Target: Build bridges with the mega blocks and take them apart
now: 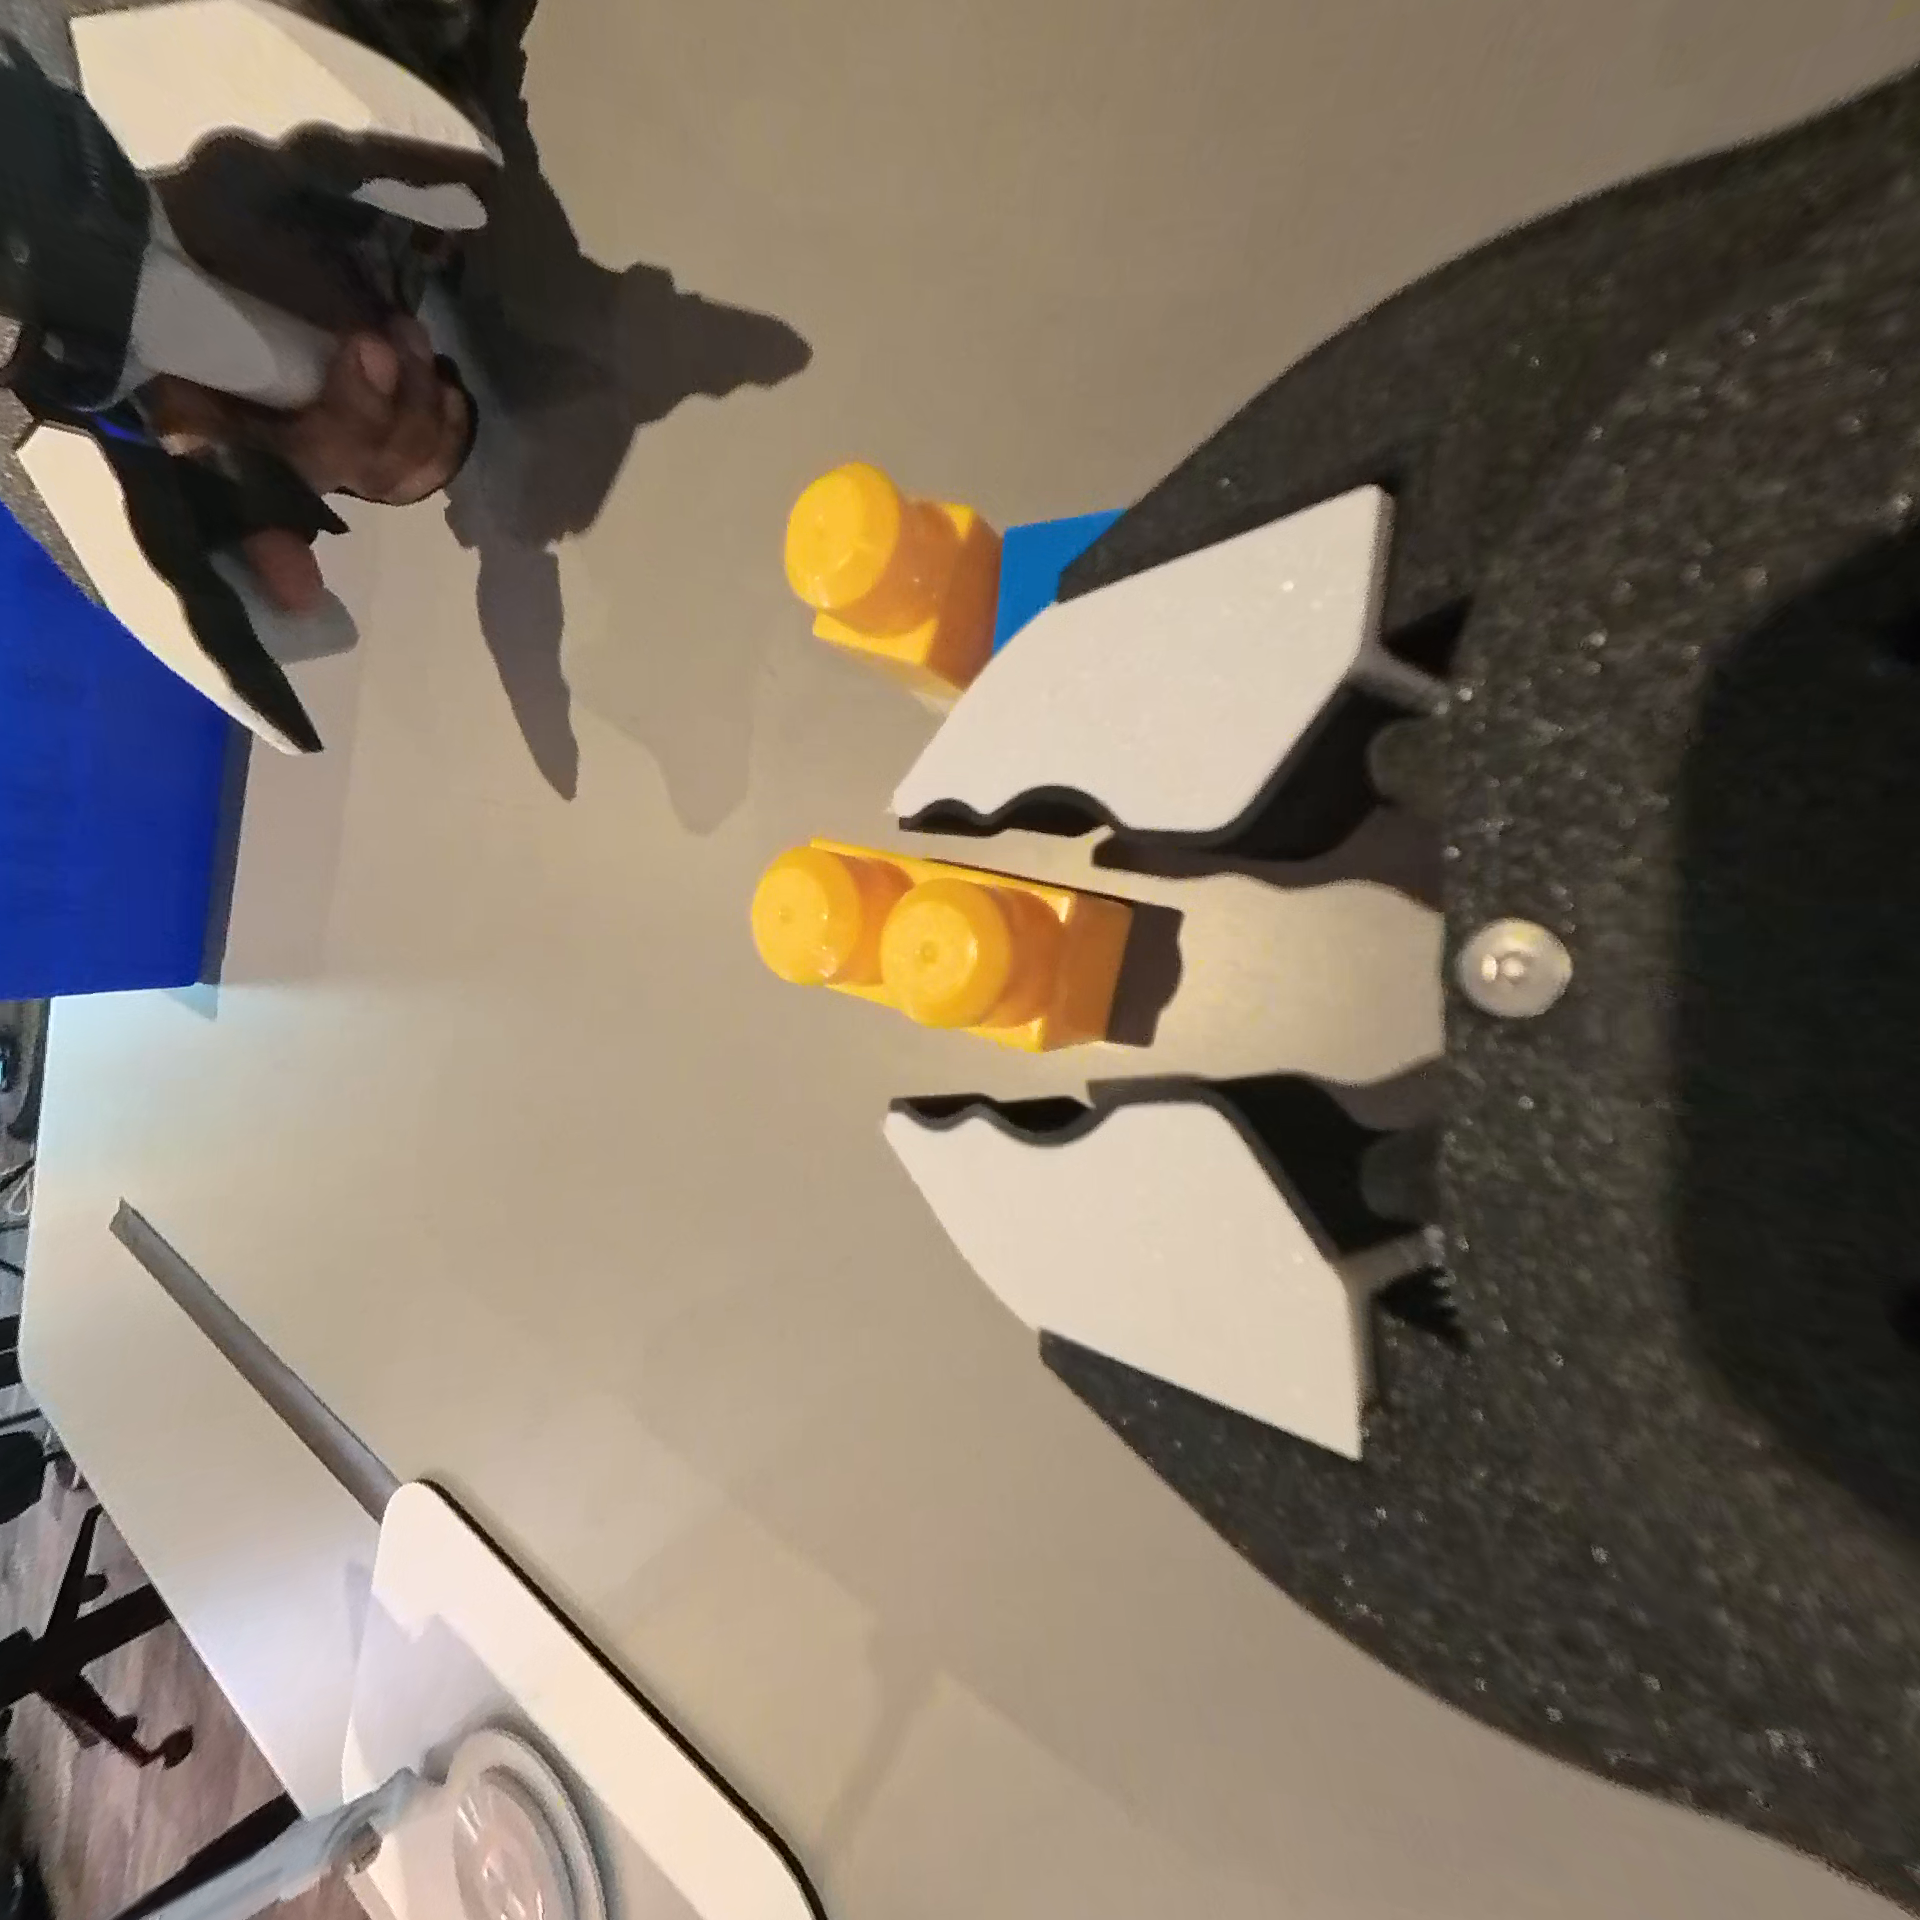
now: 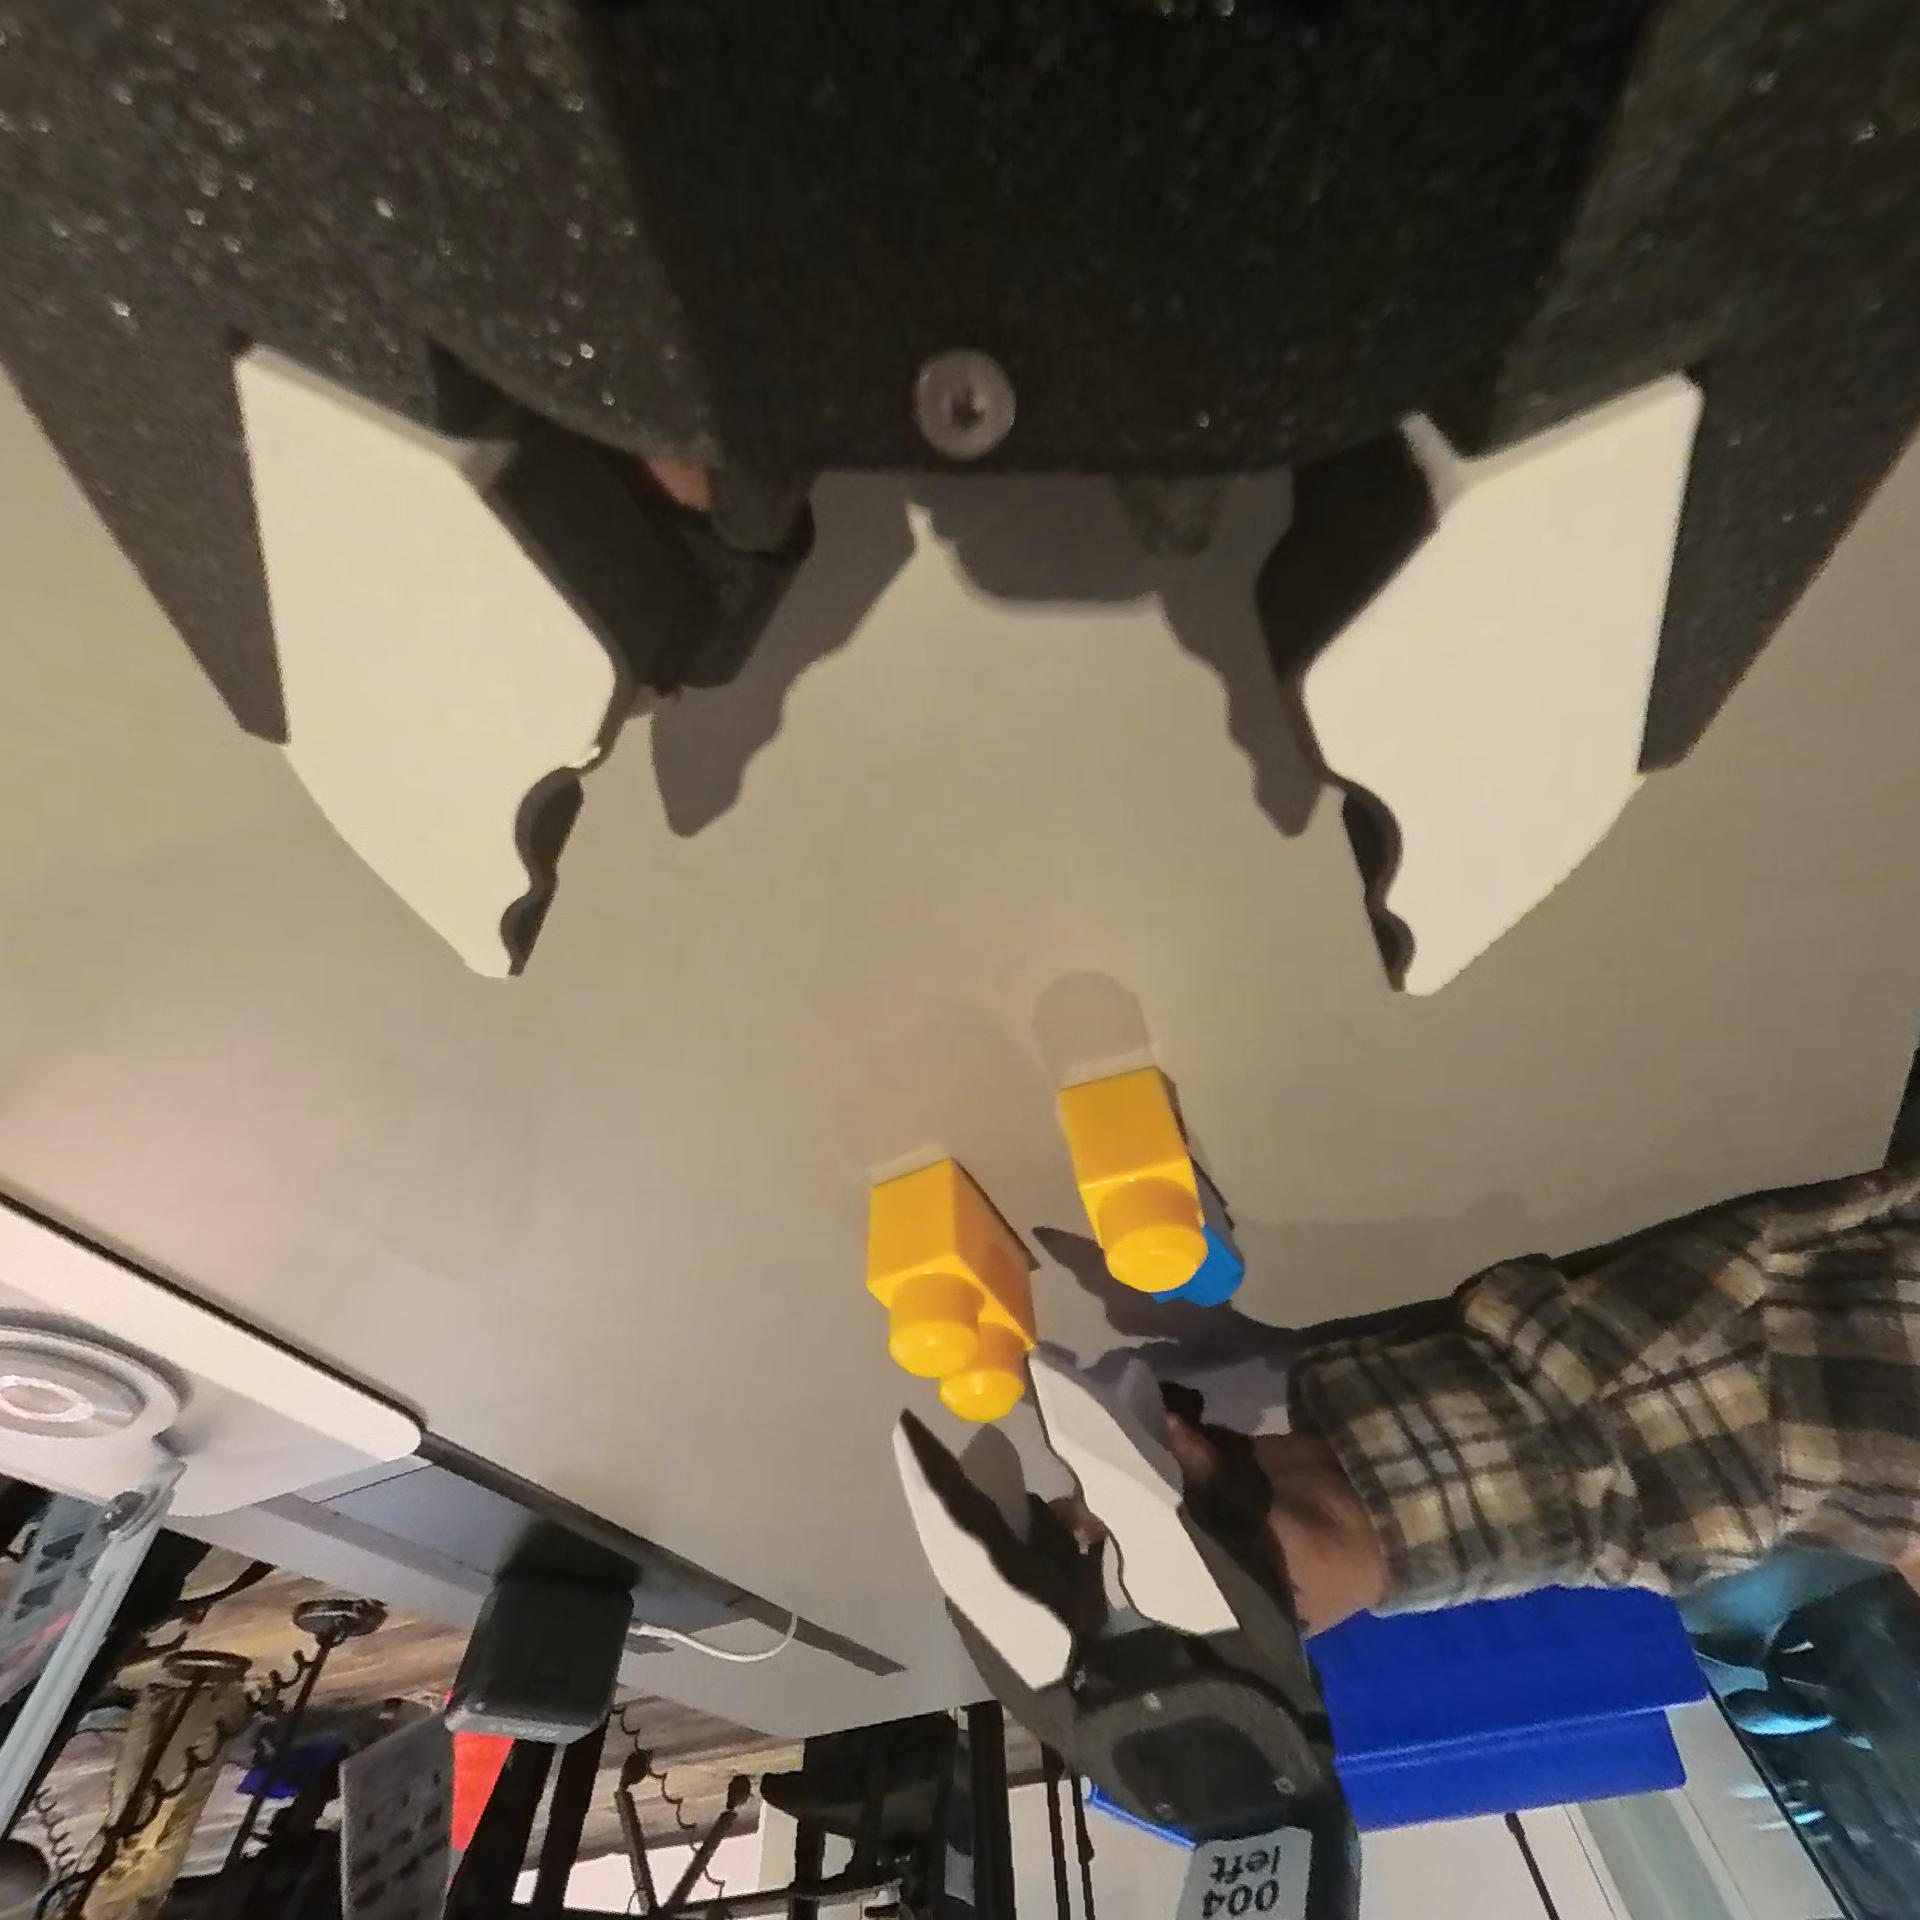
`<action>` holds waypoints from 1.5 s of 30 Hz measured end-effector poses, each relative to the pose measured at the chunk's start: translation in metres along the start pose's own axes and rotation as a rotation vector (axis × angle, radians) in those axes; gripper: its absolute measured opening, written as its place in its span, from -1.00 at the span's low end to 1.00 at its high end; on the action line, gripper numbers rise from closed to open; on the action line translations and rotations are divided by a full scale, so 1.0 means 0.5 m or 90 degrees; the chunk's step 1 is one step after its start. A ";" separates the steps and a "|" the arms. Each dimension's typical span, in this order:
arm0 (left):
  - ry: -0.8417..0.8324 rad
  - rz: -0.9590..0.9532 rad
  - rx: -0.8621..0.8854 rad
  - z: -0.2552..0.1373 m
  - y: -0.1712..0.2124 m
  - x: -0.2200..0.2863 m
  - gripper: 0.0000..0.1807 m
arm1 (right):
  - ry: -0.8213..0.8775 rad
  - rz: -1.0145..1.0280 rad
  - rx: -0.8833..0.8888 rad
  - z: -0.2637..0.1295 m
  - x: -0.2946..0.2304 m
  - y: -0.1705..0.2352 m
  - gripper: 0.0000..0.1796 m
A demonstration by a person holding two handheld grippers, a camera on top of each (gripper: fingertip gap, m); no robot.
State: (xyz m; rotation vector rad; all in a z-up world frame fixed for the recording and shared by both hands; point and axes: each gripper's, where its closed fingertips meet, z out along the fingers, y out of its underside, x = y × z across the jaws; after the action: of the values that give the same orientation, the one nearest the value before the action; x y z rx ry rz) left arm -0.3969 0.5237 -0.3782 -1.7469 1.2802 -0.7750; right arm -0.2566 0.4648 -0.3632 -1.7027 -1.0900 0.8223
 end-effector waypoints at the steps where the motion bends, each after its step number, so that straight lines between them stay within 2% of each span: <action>1: 0.005 0.003 -0.008 0.002 0.003 0.002 -0.48 | -0.003 0.003 0.000 0.000 -0.001 0.000 0.59; 12: 0.023 0.010 -0.084 0.026 0.044 0.001 -0.52 | -0.024 0.011 -0.046 0.013 -0.012 0.024 0.57; 14: 0.031 0.010 -0.090 0.028 0.046 0.003 -0.58 | -0.026 0.010 -0.056 0.017 -0.014 0.029 0.57; 20: 0.037 0.008 -0.090 0.034 0.041 0.007 -0.60 | -0.030 0.007 -0.078 0.028 -0.022 0.038 0.53; 27: 0.021 -0.024 -0.022 -0.009 -0.025 -0.013 -0.60 | -0.028 -0.017 -0.100 0.050 -0.036 0.034 0.45; 32: 0.025 -0.033 -0.013 -0.028 -0.085 -0.022 -0.61 | -0.063 -0.030 -0.140 0.097 -0.064 0.034 0.40; 37: 0.053 -0.035 0.043 -0.033 -0.154 -0.002 -0.61 | -0.078 -0.036 -0.161 0.141 -0.081 0.037 0.35; 45: 0.041 -0.029 0.038 -0.039 -0.152 -0.004 -0.60 | -0.084 -0.046 -0.162 0.168 -0.083 0.028 0.26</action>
State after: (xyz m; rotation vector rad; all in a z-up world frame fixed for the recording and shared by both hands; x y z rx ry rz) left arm -0.3794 0.5322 -0.3021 -1.7212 1.2503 -0.8935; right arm -0.3413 0.4527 -0.4037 -1.8253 -1.3857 0.7853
